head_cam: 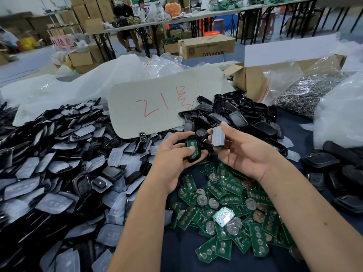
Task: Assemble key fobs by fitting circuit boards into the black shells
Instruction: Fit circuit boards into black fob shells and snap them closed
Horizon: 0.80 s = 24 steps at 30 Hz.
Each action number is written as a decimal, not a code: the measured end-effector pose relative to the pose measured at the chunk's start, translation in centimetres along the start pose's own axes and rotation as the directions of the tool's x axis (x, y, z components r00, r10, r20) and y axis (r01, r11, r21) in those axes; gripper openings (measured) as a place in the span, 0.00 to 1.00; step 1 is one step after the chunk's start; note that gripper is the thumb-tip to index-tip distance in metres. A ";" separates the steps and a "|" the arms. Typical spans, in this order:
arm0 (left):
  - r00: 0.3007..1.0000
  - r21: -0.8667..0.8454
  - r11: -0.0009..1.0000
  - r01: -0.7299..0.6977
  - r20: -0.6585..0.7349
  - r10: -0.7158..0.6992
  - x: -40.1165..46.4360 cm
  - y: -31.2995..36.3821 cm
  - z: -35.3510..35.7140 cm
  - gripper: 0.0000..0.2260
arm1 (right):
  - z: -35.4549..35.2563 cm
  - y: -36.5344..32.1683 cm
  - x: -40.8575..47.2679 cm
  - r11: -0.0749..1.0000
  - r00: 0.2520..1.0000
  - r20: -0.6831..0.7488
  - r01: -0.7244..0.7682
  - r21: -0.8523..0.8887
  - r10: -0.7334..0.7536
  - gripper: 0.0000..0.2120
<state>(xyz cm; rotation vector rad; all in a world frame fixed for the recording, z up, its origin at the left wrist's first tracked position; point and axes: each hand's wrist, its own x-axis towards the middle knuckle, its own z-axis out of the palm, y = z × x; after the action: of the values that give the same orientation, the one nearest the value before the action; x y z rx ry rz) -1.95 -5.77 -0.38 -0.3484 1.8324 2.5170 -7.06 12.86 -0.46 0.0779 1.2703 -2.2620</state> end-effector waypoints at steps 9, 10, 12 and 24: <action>0.946 0.766 0.614 -0.192 -0.023 0.325 0.5 -1.2 0.4 0.08 | -0.2 0.3 0.5 0.977 0.989 -0.128 0.050 -0.207 -0.077 0.12; 0.942 0.804 0.561 -0.196 -0.003 0.334 0.6 -1.3 0.3 0.07 | -0.2 0.3 0.5 0.971 0.988 -0.119 0.066 -0.230 -0.095 0.10; 0.939 0.843 0.499 -0.199 0.018 0.344 0.6 -1.4 0.0 0.07 | -0.1 0.4 0.5 0.954 0.988 -0.086 0.100 -0.284 -0.129 0.08; 0.931 0.385 0.868 -0.313 -0.057 0.360 0.3 -0.8 0.8 0.02 | 0.9 1.4 0.5 0.684 0.902 0.117 0.395 -0.613 -0.416 0.14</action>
<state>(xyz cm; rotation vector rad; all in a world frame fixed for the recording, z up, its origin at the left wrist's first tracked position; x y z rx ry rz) -2.25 -4.76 -0.97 -0.1930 2.5632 2.2965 -6.64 11.36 -1.17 -0.4627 2.1748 -2.0334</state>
